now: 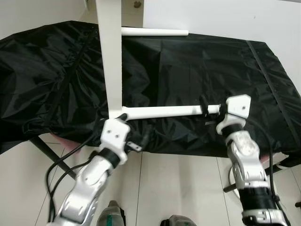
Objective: Building children table
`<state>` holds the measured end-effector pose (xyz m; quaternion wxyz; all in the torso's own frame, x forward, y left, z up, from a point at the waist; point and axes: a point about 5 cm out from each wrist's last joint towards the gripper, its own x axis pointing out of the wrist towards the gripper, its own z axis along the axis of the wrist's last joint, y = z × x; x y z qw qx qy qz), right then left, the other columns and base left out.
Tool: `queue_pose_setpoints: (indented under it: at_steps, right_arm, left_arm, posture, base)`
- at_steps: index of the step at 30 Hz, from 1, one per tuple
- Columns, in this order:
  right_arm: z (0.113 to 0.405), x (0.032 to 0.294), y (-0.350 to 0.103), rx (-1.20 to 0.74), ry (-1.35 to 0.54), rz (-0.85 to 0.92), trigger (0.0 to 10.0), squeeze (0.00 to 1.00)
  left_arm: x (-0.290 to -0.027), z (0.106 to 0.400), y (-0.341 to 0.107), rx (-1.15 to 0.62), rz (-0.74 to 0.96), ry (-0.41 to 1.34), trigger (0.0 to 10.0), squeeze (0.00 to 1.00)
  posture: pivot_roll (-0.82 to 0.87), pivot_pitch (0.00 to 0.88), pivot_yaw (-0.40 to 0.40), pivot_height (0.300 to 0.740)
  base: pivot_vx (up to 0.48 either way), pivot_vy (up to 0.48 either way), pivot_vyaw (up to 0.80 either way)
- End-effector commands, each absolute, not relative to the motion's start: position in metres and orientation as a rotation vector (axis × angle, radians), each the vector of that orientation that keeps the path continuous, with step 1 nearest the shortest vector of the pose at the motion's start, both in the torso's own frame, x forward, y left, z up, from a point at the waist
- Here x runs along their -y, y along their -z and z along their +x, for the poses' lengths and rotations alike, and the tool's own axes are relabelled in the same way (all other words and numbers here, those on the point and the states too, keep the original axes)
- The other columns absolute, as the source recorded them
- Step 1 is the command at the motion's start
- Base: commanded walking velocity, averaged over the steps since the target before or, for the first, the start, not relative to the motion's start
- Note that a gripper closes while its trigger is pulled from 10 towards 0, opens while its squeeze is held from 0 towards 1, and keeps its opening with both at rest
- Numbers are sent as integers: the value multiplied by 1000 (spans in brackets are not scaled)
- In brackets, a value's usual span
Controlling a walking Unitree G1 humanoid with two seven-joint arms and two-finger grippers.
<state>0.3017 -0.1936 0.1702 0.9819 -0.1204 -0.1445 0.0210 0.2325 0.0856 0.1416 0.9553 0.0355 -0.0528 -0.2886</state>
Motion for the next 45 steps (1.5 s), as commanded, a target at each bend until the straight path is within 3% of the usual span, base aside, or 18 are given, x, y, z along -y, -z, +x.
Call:
queue_pose_setpoints:
  at_steps: [1, 7, 9, 14, 22, 23, 24, 32, 33, 45]
  right_arm:
    - [304, 198, -177, 300, 8, -266, 10000, 0]
    - [306, 199, -192, 340, 45, -312, 10000, 0]
    - [308, 197, -216, 451, 45, -430, 10000, 0]
    - [312, 200, -251, 620, 167, -511, 10000, 0]
    - [320, 181, -289, 808, 271, -563, 10000, 0]
    - [323, 175, -296, 847, 287, -565, 10000, 118]
    - [324, 171, -299, 869, 289, -568, 10000, 1000]
    - [326, 160, -308, 970, 334, -615, 10000, 1000]
    - [326, 159, -308, 975, 338, -619, 10000, 0]
    - [330, 151, -326, 1114, 372, -672, 10000, 0]
  left_arm:
    - [-76, 230, -132, 48, 109, 743, 10000, 0]
    - [-68, 237, -129, 22, 121, 736, 10000, 0]
    - [-62, 246, -128, 14, 100, 705, 10000, 0]
    - [-55, 261, -132, 9, 38, 666, 10000, 0]
    - [-49, 282, -145, 43, -42, 615, 10000, 0]
    - [-48, 287, -151, 62, -58, 605, 10000, 0]
    - [-47, 289, -152, 69, -56, 606, 10000, 0]
    - [-47, 303, -162, 99, -89, 563, 10000, 0]
    - [-47, 304, -162, 100, -94, 563, 10000, 0]
    - [-50, 315, -165, 122, -91, 516, 10000, 0]
  posture:
    - [54, 93, -37, 740]
    - [42, 92, -35, 740]
    - [30, 91, -37, 740]
    - [17, 93, -43, 740]
    - [-1, 98, -47, 740]
    - [-8, 101, -51, 740]
    - [-9, 103, -51, 740]
    - [-16, 108, -61, 740]
    - [-16, 108, -61, 740]
    - [-19, 116, -80, 740]
  base:
    - [0, 0, 0]
    - [0, 0, 0]
    - [0, 0, 0]
    - [0, 0, 0]
    - [0, 0, 0]
    - [0, 0, 0]
    - [0, 0, 0]
    - [0, 0, 0]
    - [0, 0, 0]
    - [0, 0, 0]
